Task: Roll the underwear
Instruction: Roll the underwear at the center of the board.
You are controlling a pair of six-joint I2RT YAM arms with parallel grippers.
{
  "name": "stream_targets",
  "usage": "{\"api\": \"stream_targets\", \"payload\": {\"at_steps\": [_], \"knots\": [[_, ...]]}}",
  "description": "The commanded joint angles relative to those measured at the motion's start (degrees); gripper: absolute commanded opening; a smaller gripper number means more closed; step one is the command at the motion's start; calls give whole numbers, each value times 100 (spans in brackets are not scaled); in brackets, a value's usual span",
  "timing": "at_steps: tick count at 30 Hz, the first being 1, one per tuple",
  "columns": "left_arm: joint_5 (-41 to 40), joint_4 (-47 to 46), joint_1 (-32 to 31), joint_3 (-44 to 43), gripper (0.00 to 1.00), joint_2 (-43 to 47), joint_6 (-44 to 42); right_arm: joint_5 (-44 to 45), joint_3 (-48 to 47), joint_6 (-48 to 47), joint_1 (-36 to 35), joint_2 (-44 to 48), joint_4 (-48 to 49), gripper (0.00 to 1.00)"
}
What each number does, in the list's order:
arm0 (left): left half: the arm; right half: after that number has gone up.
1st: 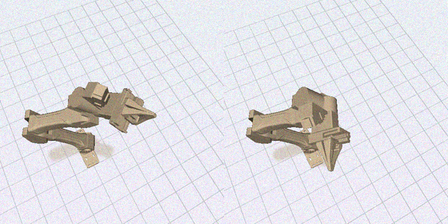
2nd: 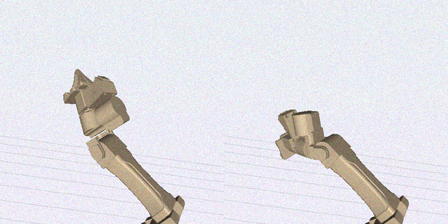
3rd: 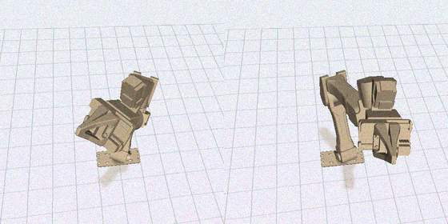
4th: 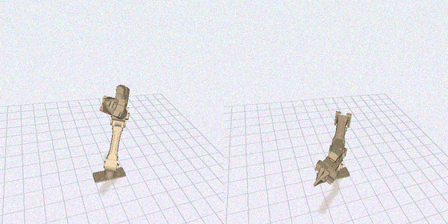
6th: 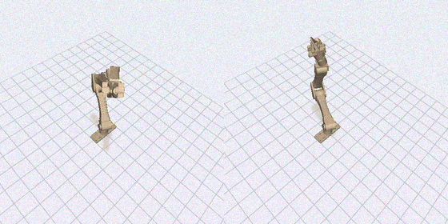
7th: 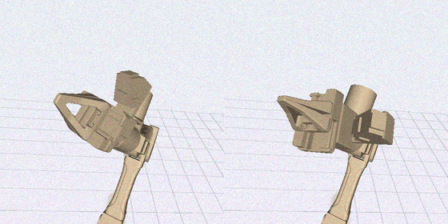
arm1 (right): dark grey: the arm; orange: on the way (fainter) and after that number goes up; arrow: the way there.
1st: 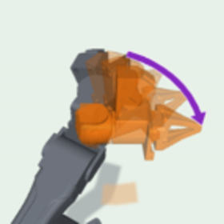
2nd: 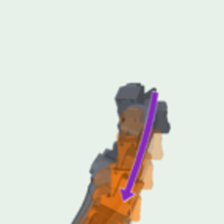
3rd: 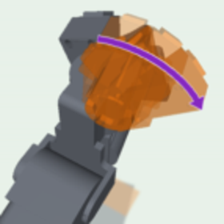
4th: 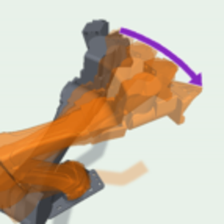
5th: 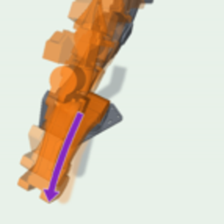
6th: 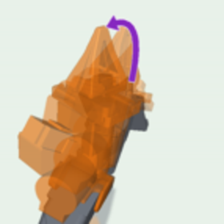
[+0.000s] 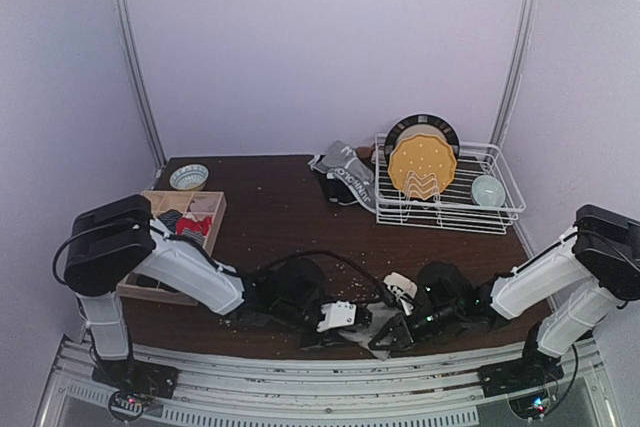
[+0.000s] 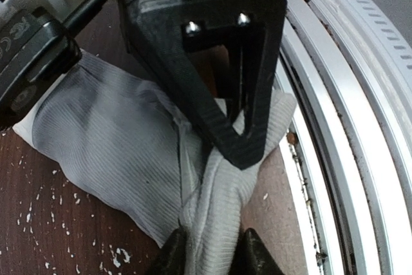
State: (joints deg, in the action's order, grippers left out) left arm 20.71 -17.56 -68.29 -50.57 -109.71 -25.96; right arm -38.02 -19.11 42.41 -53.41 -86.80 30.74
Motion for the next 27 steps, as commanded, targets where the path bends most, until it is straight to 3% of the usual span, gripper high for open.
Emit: {"api": "stream_targets", "payload": {"at_steps": [1, 4, 6, 8, 11, 15, 18, 22, 27], "knots": [[132, -125, 26, -197, 32, -127, -90, -81, 97, 37, 27, -41, 40, 0], [152, -137, 26, -209, 23, -126, -101, -74, 102, 42, 23, -7, 16, 0], [128, -221, 26, -145, 8, -88, -60, -58, 104, 27, 24, 33, -30, 0], [196, -304, 50, -44, 0, -4, 18, -29, 86, -30, 15, 72, -130, 0], [465, -93, 71, -18, 0, 119, 198, 82, -53, -248, -52, 195, -544, 0], [849, 829, 79, -232, 0, 246, 583, 517, -27, -382, -208, 738, -790, 29], [1012, 1397, 92, -318, 0, 239, 833, 827, 115, -385, -266, 1183, -783, 40], [1315, 2157, 138, -565, 0, 63, 1029, 1145, 173, -485, -471, 1717, -972, 43], [1834, 2984, 240, -1081, 0, -230, 1300, 2440, -23, -1089, -1034, 2640, -2167, 43]]}}
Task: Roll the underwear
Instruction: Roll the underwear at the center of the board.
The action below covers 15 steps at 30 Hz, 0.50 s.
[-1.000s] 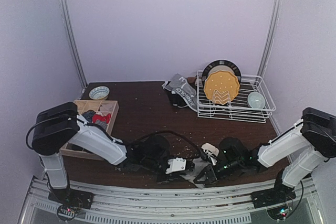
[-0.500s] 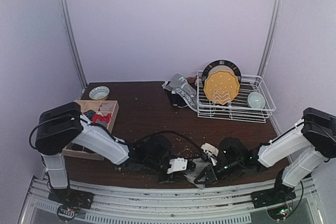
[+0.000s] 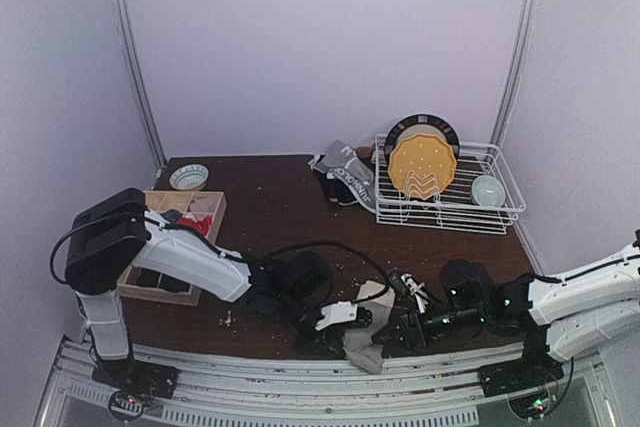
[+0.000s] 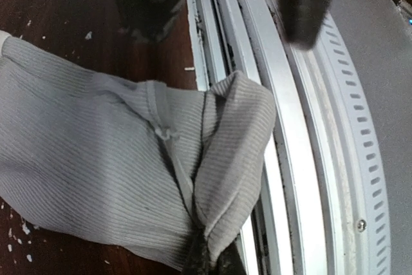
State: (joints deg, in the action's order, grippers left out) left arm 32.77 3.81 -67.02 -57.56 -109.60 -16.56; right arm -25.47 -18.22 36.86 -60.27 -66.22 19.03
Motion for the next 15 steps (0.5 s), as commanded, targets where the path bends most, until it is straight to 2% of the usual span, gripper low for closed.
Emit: {"api": "stream_targets", "payload": {"at_steps": [1, 7, 11, 15], "knots": [[763, 892, 164, -446, 0, -294, 470, 1407, -94, -596, -415, 773, -1155, 42], [1529, 1189, 486, -787, 0, -658, 1074, 2604, -216, -1121, -1051, 1507, -2097, 40], [1735, 1369, 623, -960, 0, -865, 1304, 3073, -545, -1518, -1435, 1292, -2549, 40], [1917, 1549, 778, -1174, 0, -1105, 1533, 3512, -1015, -1908, -1837, 661, -2706, 39]]}}
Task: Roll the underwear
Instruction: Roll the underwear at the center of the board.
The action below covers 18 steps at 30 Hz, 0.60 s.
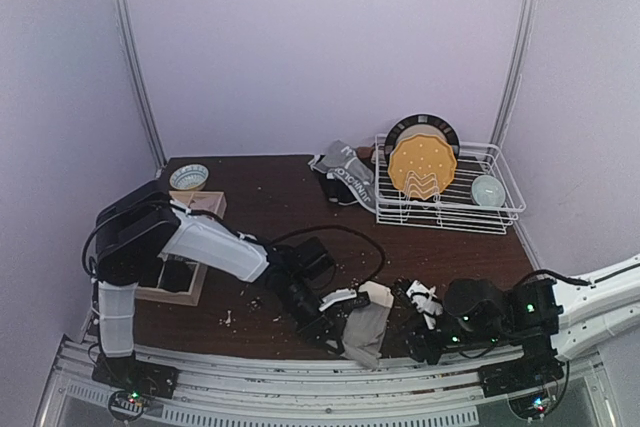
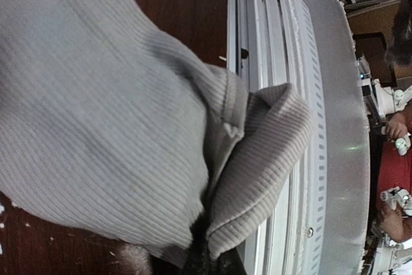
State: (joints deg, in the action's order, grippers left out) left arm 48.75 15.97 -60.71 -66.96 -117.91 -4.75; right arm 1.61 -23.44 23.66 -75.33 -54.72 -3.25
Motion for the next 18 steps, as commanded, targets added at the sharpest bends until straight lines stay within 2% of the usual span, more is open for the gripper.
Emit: {"api": "stream_targets", "payload": {"at_steps": [1, 12, 18], "knots": [[319, 417, 155, -303, 0, -317, 374, 899, -627, -674, -426, -680, -509, 39], [295, 1378, 225, -904, 0, -850, 350, 918, -1796, -1476, -768, -2444, -590, 39], [273, 1470, 252, -976, 0, -880, 359, 944, -1971, -1347, -756, -3027, -771, 39]]}}
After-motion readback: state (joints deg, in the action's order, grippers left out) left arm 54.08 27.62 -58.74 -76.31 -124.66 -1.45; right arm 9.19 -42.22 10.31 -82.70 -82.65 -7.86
